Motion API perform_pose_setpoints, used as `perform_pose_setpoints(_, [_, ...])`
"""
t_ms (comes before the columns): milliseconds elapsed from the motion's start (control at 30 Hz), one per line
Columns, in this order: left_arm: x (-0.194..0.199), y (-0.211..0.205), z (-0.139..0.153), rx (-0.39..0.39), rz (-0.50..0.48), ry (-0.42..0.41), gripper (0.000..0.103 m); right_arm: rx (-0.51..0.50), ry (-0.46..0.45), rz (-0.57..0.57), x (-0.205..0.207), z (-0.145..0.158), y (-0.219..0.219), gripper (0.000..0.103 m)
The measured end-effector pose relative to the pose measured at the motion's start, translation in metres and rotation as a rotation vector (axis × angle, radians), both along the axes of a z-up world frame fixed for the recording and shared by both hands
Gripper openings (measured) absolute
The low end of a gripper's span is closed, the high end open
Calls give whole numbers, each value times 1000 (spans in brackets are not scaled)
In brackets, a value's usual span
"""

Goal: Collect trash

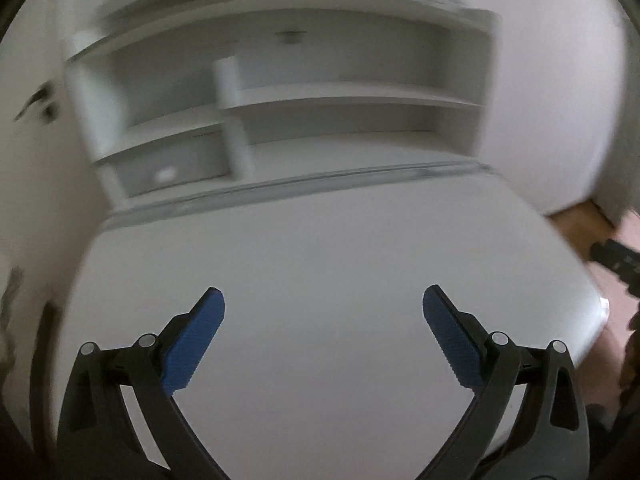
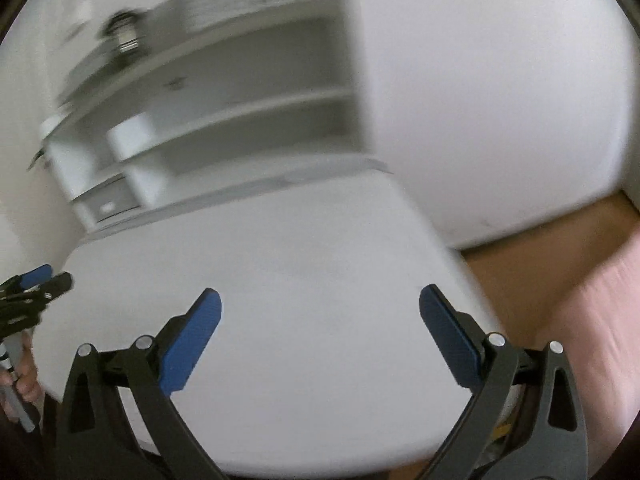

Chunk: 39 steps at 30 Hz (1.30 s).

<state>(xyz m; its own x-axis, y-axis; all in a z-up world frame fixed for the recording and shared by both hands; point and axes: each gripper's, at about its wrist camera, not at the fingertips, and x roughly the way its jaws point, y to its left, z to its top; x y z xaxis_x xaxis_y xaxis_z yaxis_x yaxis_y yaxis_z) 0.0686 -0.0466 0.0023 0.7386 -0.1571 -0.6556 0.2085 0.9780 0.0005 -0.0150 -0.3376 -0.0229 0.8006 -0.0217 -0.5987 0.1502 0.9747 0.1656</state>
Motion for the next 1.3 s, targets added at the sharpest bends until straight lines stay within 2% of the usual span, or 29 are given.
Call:
perform_pose_setpoints(67, [-2, 30, -5, -4, 74, 6, 96, -18, 1, 84, 20, 6, 31, 96])
perform_pose_setpoints(200, [-6, 66, -5, -35, 139, 19, 96, -48, -23, 171, 41, 13, 71, 96])
perform_pose_setpoints(433, [-10, 72, -10, -32, 142, 0, 96, -91, -18, 225, 24, 3, 103, 96])
perform_pose_setpoints(767, [-27, 59, 1, -23, 101, -35, 96, -94, -32, 218, 14, 5, 105, 96])
perform_pose_setpoints(1300, [-27, 54, -1, -15, 98, -21, 96, -101, -44, 216, 8, 9, 104, 96])
